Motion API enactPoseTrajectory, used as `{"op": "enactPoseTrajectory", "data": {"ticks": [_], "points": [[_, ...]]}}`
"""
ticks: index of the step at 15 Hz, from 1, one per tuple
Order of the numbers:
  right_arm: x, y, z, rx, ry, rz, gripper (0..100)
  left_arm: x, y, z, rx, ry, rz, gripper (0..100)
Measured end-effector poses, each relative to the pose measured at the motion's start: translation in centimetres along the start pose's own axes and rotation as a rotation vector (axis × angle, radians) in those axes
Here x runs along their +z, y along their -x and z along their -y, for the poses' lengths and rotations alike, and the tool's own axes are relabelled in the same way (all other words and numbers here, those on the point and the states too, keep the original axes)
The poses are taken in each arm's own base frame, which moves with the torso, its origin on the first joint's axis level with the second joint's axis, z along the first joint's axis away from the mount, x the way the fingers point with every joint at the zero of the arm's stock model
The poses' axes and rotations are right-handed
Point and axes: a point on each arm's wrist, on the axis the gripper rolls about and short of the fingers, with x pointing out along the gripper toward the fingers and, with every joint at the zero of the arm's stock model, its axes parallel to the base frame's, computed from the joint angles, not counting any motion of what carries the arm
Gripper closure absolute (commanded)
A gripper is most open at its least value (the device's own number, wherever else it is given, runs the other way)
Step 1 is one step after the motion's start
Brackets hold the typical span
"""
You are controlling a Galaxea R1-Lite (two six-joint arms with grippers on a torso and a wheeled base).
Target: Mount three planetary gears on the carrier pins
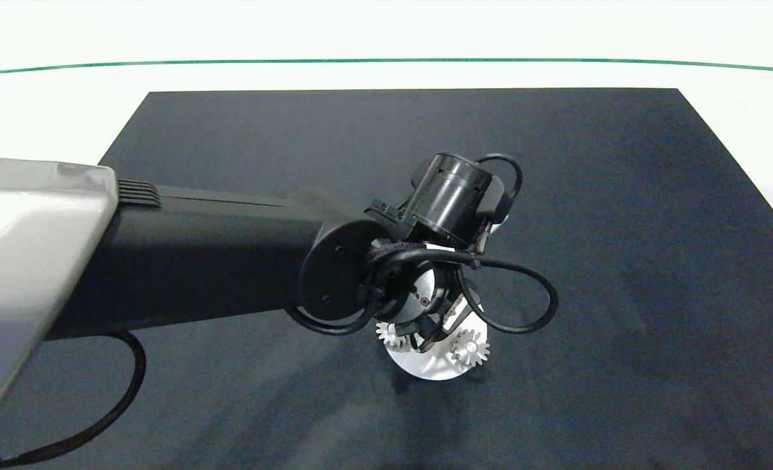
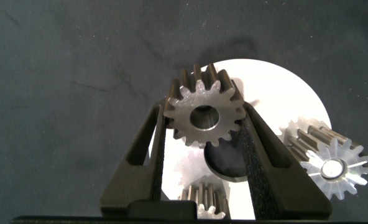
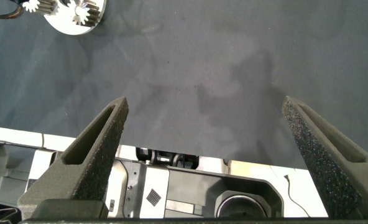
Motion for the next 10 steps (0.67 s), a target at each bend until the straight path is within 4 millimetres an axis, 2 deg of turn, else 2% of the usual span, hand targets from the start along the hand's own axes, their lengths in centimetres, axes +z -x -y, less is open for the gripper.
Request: {"op": "enactPoseTrajectory", "data": {"ticks": [10], "points": [[-0.21,-0.25,0.05,0.003,-0.003,-0.015,0,0.30,-0.08,0.02,0.000,-0.014,0.007,87]]}}
